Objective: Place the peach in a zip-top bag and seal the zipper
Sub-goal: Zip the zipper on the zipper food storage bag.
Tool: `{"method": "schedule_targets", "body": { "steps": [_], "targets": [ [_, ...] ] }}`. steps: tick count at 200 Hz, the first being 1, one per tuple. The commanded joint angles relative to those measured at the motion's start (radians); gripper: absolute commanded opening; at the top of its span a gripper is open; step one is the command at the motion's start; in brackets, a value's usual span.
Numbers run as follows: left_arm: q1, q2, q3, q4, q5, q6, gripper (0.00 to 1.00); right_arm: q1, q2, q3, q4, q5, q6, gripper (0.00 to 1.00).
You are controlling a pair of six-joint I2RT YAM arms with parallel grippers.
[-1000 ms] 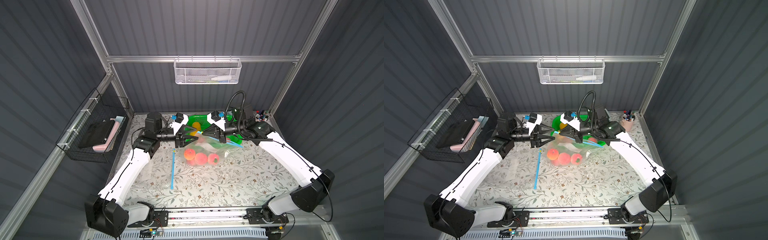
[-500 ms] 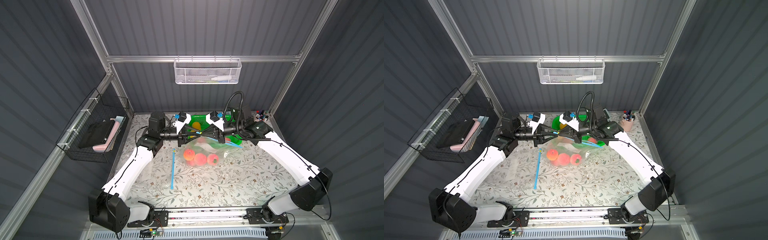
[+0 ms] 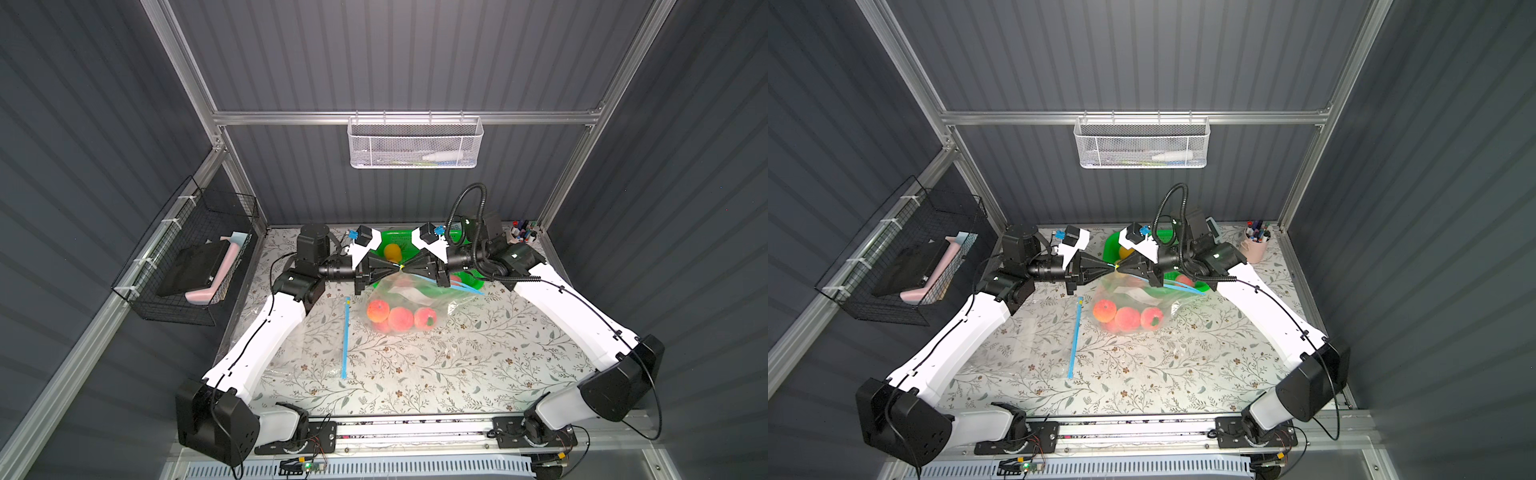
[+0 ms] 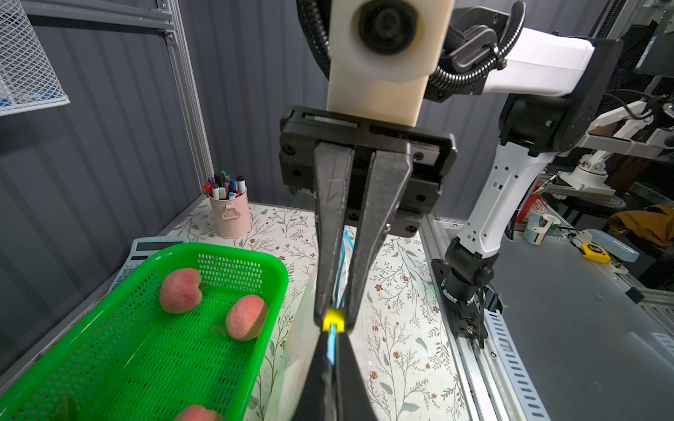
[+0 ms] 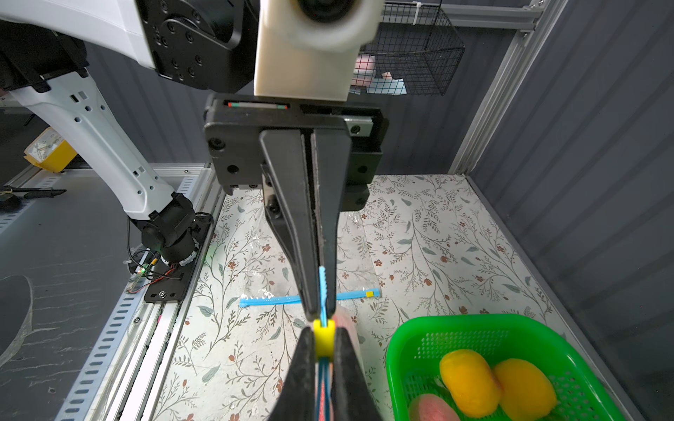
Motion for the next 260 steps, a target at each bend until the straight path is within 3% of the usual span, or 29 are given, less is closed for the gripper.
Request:
{"method": "schedule_targets", "body": {
  "steps": [1, 109, 260],
  "targets": [
    [0.003, -0.042, 0.013, -0.051, 0.013, 0.046, 0.00, 0.005, 0.003, -0.009, 0.000, -0.002, -0.032, 0.03],
    [0.059, -0.122, -0.034, -0.023, -0.103, 0.024, 0.00, -0.040, -0.015, 0.022, -0.221, 0.083, -0.167, 0.03],
    [0.071, -0.208, -0.058, -0.039, -0.421, 0.001, 0.00, -0.182, -0.098, -0.036, -0.325, 0.200, -0.201, 0.05]
  ]
}}
